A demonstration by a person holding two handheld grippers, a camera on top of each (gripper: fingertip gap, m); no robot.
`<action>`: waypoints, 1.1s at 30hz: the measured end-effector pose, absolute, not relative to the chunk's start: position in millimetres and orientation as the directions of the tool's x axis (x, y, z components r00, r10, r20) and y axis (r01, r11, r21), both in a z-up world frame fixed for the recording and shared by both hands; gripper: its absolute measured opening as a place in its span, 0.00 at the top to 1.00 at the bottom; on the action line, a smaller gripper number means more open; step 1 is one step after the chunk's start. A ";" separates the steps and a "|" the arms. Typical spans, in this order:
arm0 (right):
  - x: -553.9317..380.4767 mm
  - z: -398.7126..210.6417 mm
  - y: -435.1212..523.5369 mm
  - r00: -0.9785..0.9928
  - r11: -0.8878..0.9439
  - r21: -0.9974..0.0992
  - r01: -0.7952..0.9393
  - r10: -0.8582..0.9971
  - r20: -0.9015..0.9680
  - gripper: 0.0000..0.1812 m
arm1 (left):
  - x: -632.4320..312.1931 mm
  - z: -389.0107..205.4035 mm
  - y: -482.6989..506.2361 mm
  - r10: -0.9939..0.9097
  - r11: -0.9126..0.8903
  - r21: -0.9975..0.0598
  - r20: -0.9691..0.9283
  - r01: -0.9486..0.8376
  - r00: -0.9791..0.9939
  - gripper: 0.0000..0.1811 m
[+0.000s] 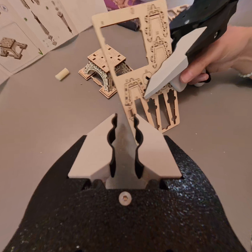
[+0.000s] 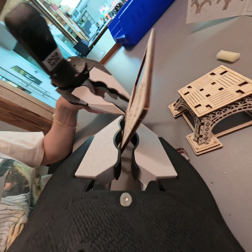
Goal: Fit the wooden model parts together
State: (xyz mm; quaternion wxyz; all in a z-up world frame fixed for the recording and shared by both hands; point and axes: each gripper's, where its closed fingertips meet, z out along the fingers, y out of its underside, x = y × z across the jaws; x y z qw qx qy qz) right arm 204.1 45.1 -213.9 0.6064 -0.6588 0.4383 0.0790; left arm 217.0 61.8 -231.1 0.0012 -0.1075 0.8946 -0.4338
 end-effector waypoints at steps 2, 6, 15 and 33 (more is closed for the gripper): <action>199.6 -209.0 47.4 0.627 0.120 -0.729 -0.674 -0.427 -0.651 0.99 | 217.8 -229.3 65.1 -0.172 0.548 -0.798 0.185 -0.250 -0.967 0.80; 193.9 -201.5 51.1 0.670 0.113 -0.747 -0.655 -0.372 -0.643 0.99 | 212.9 -223.4 68.6 -0.093 0.452 -0.799 0.400 -0.397 -0.912 0.77; 195.5 -206.3 51.8 0.656 0.097 -0.740 -0.666 -0.396 -0.642 0.99 | 209.2 -214.9 72.0 -0.061 0.439 -0.810 0.406 -0.390 -0.912 0.81; 200.3 -228.4 47.2 0.557 0.073 -0.667 -0.741 -0.486 -0.673 0.98 | 208.5 -242.9 66.1 -0.189 0.661 -0.711 0.152 -0.240 -0.970 0.90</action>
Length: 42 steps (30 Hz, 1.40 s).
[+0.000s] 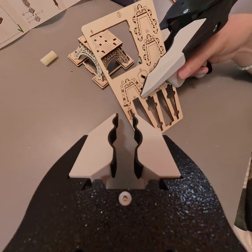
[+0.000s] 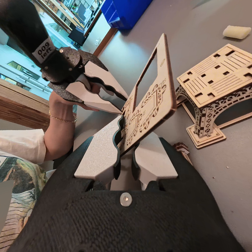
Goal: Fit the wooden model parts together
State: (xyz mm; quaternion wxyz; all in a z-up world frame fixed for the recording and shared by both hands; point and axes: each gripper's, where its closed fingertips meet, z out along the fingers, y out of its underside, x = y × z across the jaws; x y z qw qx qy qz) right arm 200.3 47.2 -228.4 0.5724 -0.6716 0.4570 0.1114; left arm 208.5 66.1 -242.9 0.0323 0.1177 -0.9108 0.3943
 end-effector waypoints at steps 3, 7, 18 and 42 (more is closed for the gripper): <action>199.4 -226.0 47.9 0.559 0.085 -0.659 -0.747 -0.456 -0.693 0.98 | 213.6 -241.1 68.2 -0.193 0.638 -0.731 0.154 -0.243 -0.969 0.83; 199.1 -223.1 47.0 0.563 0.099 -0.662 -0.743 -0.441 -0.699 0.98 | 219.4 -226.0 74.9 -0.206 0.576 -0.767 0.196 -0.281 -0.959 0.78; 197.3 -222.0 48.5 0.579 0.085 -0.673 -0.735 -0.439 -0.687 0.98 | 217.3 -238.8 70.4 -0.204 0.653 -0.726 0.106 -0.216 -0.973 0.77; 186.6 -173.4 35.9 0.650 0.252 -0.649 -0.718 -0.093 -0.755 1.00 | 208.6 -201.1 86.5 0.051 0.350 -0.911 0.250 -0.218 -0.967 0.83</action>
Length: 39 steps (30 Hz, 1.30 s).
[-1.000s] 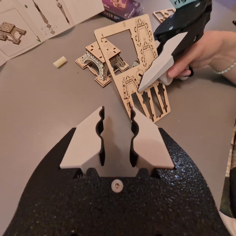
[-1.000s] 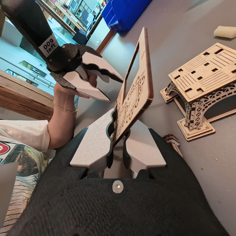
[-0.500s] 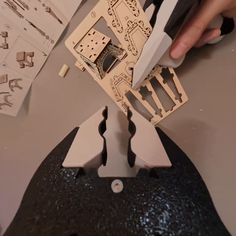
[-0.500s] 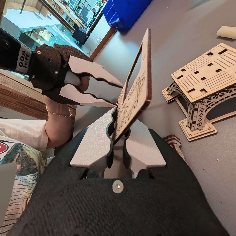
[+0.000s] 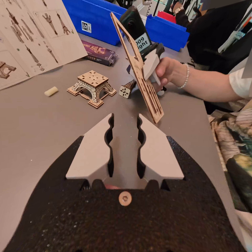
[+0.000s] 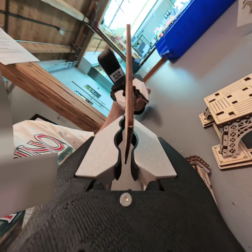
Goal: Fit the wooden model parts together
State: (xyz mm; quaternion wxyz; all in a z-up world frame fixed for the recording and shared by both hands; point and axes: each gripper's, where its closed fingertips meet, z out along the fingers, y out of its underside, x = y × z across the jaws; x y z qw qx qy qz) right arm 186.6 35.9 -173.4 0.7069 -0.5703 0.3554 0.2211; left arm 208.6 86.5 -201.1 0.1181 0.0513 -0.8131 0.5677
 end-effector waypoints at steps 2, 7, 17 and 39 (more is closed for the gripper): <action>186.6 -170.1 33.3 0.641 0.270 -0.631 -0.727 -0.061 -0.765 1.00 | 202.2 -202.4 82.3 0.087 0.347 -0.921 0.220 -0.177 -0.972 0.83; 186.9 -159.7 26.1 0.613 0.325 -0.570 -0.754 0.038 -0.789 1.00 | 195.5 -189.7 62.1 0.107 0.273 -0.950 0.186 -0.151 -0.977 0.84; 182.9 -150.0 23.1 0.582 0.349 -0.508 -0.787 0.150 -0.799 1.00 | 184.3 -161.5 51.3 0.167 0.117 -0.982 0.166 -0.148 -0.972 0.86; 173.3 -147.5 35.0 0.622 0.314 -0.557 -0.768 0.160 -0.767 0.99 | 184.2 -150.0 52.9 0.170 0.052 -0.987 0.159 -0.152 -0.973 0.91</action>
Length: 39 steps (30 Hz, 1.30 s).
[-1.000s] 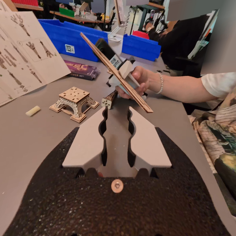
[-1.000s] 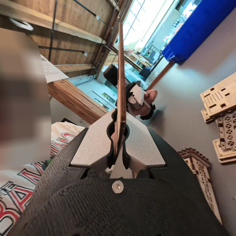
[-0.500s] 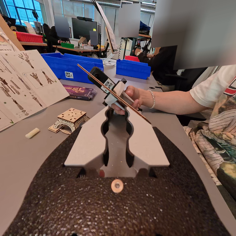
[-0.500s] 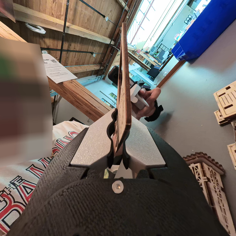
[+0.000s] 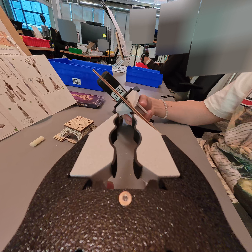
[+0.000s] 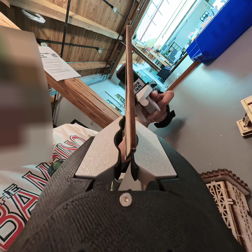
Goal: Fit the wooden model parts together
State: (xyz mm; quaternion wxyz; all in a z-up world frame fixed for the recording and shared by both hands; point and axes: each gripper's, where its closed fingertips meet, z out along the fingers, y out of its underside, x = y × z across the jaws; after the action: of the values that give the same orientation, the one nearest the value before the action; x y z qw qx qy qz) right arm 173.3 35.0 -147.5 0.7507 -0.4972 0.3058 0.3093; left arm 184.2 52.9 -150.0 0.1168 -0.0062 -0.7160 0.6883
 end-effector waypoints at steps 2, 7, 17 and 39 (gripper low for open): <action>171.5 -149.5 37.7 0.625 0.296 -0.568 -0.768 0.152 -0.766 0.99 | 186.0 -148.4 52.0 0.158 0.043 -0.986 0.164 -0.159 -0.974 0.93; 171.8 -155.5 42.5 0.662 0.268 -0.624 -0.734 0.079 -0.745 0.99 | 189.2 -155.4 56.3 0.147 0.081 -0.986 0.159 -0.148 -0.976 0.92; 186.4 -179.6 41.5 0.665 0.219 -0.680 -0.700 -0.149 -0.732 1.00 | 191.1 -169.2 69.1 0.131 0.216 -0.971 0.133 -0.103 -0.982 0.94; 188.0 -218.9 52.3 0.645 0.015 -0.714 -0.700 -0.416 -0.642 0.98 | 205.7 -232.7 67.3 -0.057 0.657 -0.754 -0.027 -0.017 -0.998 0.87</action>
State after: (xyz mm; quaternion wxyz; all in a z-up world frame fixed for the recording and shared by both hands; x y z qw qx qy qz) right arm 188.0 52.3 -218.9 0.5869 -0.6913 0.4036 0.1213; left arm 205.7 67.3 -232.7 -0.0241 0.0203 -0.9098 0.4138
